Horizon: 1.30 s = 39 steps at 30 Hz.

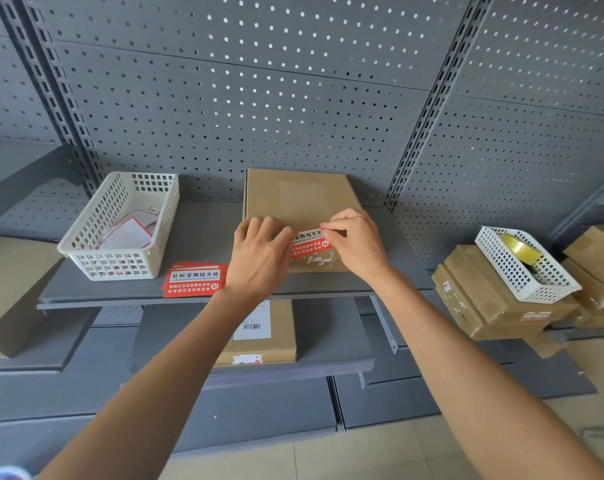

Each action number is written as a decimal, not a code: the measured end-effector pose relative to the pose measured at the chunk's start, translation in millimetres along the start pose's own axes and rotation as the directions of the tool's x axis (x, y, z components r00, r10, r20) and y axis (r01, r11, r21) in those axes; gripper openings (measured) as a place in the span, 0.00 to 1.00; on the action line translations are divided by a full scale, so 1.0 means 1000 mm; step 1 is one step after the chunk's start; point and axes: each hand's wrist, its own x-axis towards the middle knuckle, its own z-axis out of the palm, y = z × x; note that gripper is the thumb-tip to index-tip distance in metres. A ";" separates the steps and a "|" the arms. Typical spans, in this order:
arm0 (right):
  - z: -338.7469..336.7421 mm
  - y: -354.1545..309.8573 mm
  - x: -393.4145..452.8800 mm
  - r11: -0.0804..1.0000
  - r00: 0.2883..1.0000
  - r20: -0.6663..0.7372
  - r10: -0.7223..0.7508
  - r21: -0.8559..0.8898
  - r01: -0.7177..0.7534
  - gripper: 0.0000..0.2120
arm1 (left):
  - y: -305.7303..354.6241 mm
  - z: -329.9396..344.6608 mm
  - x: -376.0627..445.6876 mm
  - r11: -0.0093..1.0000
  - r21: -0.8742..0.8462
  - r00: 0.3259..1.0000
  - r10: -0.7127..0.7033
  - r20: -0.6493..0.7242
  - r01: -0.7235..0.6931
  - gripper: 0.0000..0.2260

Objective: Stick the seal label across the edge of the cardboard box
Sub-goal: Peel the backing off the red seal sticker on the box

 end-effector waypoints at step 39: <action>-0.021 -0.030 0.025 0.962 0.928 0.282 0.243 0.054 -0.268 0.07 | 0.013 -0.029 0.017 0.964 0.233 0.916 0.028 0.400 -0.131 0.36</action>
